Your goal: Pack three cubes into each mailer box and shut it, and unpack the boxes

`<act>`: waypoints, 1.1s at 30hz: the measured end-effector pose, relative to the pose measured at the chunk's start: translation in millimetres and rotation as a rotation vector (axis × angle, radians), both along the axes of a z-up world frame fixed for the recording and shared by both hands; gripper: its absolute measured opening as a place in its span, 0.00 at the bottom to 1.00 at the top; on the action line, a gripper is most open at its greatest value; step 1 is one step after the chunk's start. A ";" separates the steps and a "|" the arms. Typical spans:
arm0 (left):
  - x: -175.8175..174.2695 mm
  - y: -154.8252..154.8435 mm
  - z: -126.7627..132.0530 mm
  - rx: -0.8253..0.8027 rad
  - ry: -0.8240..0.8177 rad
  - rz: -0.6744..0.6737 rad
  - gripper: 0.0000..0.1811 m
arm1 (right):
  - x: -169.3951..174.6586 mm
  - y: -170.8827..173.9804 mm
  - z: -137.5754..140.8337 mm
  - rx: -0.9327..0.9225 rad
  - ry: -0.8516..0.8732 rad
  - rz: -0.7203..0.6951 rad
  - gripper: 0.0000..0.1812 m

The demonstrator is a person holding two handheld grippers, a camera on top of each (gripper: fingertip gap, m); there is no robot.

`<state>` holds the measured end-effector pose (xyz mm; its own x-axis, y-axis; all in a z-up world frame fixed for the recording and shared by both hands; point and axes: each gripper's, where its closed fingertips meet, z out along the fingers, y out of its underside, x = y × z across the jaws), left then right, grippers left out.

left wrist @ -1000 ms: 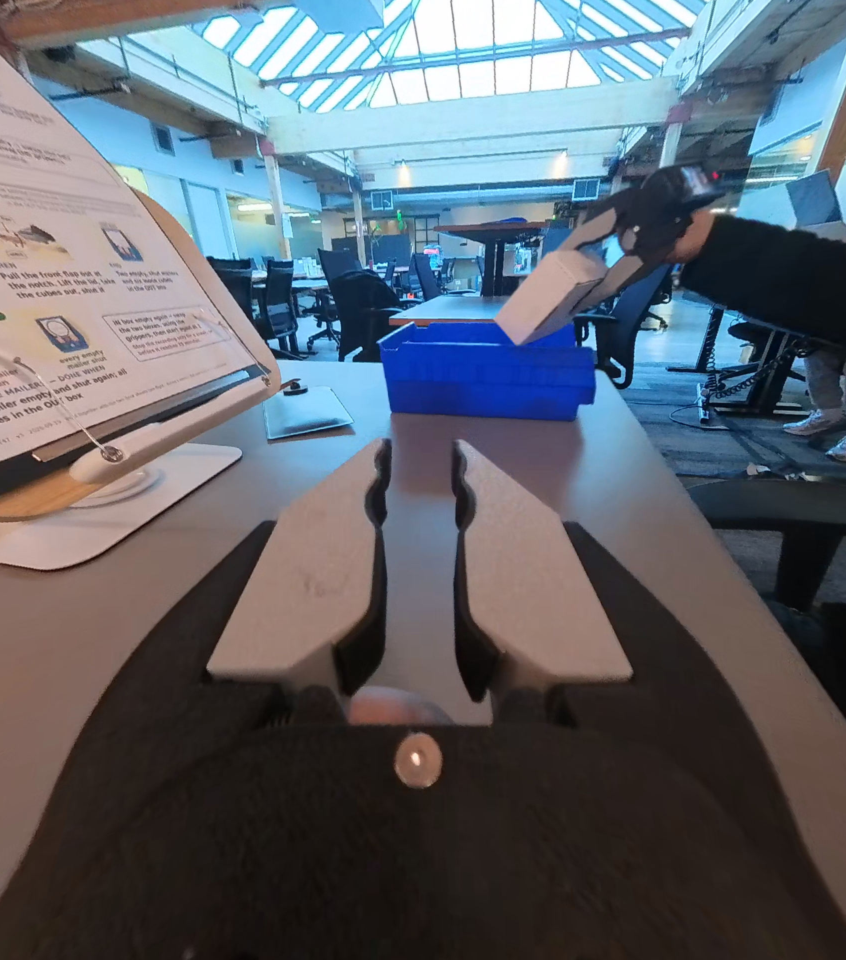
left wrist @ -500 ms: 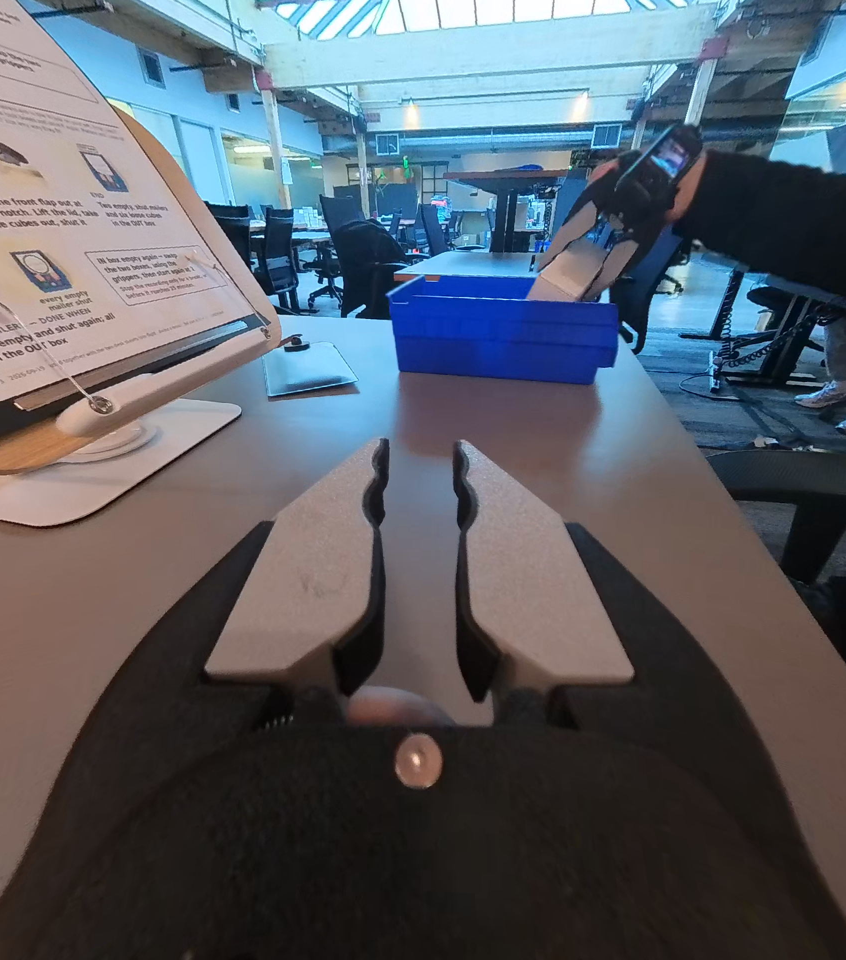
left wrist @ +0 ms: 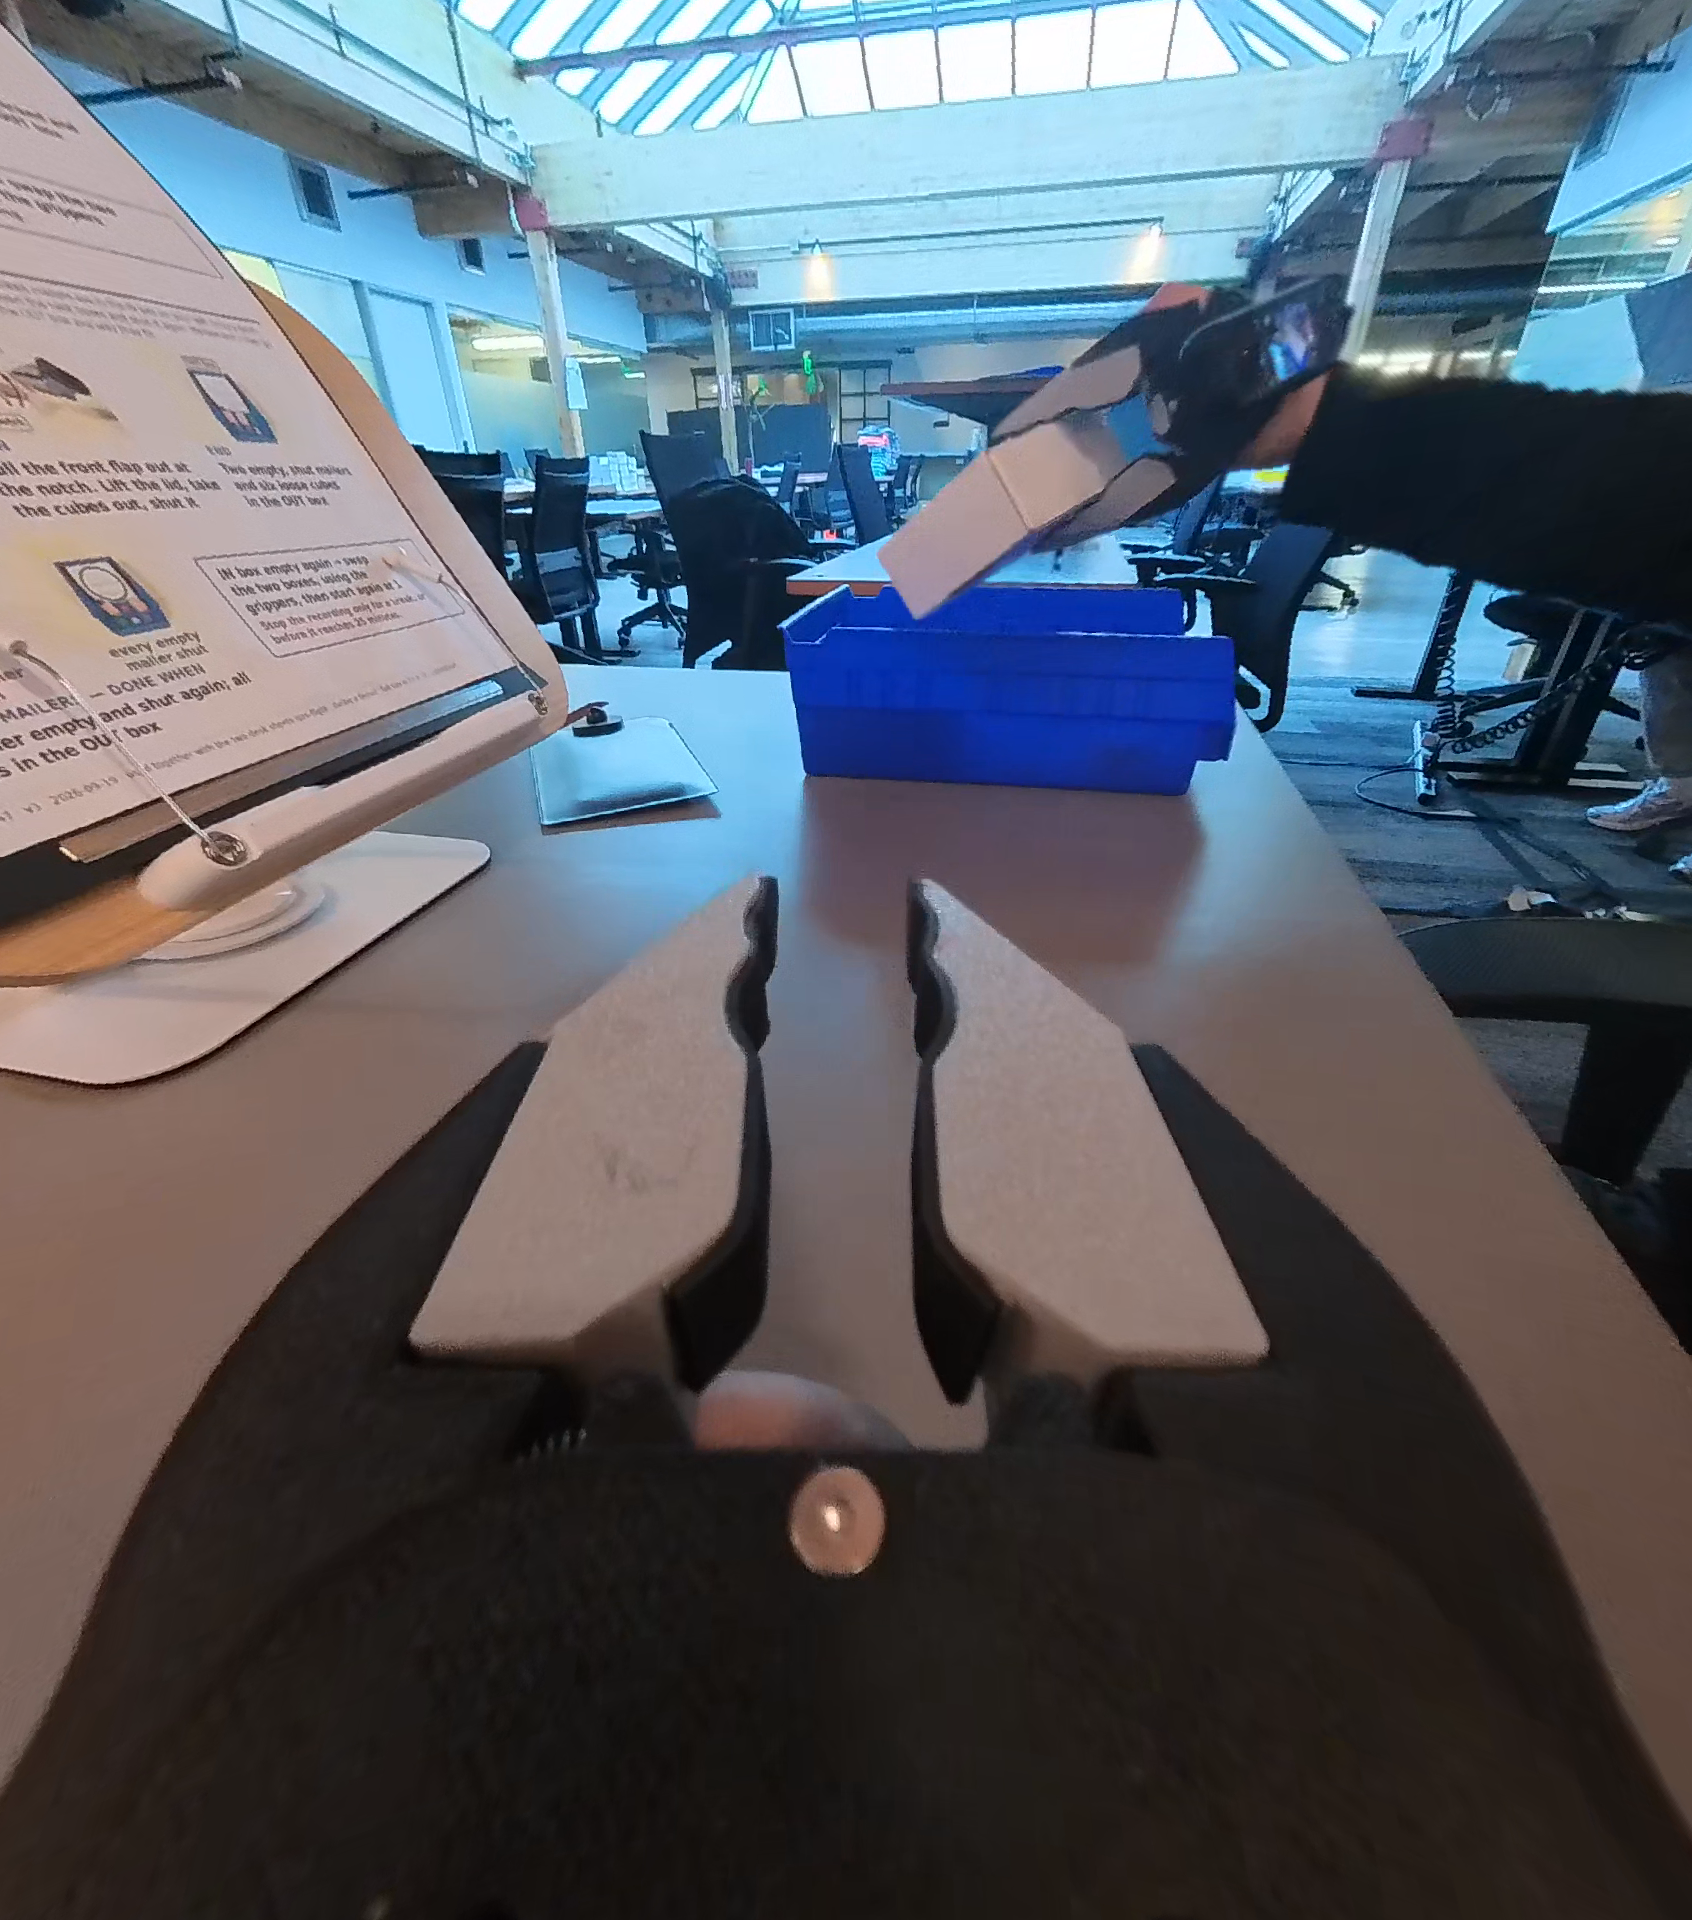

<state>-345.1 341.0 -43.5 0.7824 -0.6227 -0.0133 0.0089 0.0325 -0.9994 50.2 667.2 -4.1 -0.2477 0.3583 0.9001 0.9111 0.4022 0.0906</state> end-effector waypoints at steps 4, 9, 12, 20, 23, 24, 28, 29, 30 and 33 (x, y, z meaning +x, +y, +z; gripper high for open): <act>-2.0 2.0 -4.5 -0.015 0.006 0.009 0.13 | -28.1 21.1 -9.9 0.105 0.087 0.069 0.39; -5.3 5.1 -11.7 -0.043 0.012 0.018 0.13 | -35.4 46.4 -73.4 0.083 -0.053 0.080 0.41; -4.2 5.6 -14.4 -0.053 0.023 0.011 0.13 | -33.7 59.3 -75.3 0.120 -0.014 0.070 0.41; 1.7 4.6 -17.4 -0.062 0.048 -0.007 0.13 | 2.5 53.5 -73.4 -0.079 0.015 -0.015 0.50; 1.5 4.8 -16.9 -0.061 0.041 -0.006 0.13 | 18.7 47.8 -74.4 -0.130 -0.003 -0.055 0.49; 1.5 4.8 -17.2 -0.062 0.041 -0.006 0.13 | 22.0 46.0 -72.6 -0.142 0.008 -0.067 0.45; 2.5 4.8 -18.3 -0.065 0.041 -0.007 0.13 | 28.3 37.3 -68.6 -0.210 0.056 -0.087 0.43; 2.5 4.9 -18.5 -0.066 0.040 -0.007 0.13 | 30.8 35.7 -68.9 -0.219 0.044 -0.094 0.42; 2.4 4.9 -18.8 -0.067 0.040 -0.007 0.13 | 32.9 33.8 -69.3 -0.227 0.031 -0.098 0.40; 1.1 5.2 -19.0 -0.068 0.038 -0.003 0.13 | 36.2 26.6 -68.5 -0.275 0.024 -0.110 0.32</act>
<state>-344.0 346.2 -62.5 0.7801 -0.6257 0.0000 -0.0287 -0.0357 -0.9990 86.3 693.8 -72.7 -0.1734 0.6132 0.7706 0.9511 0.3073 -0.0305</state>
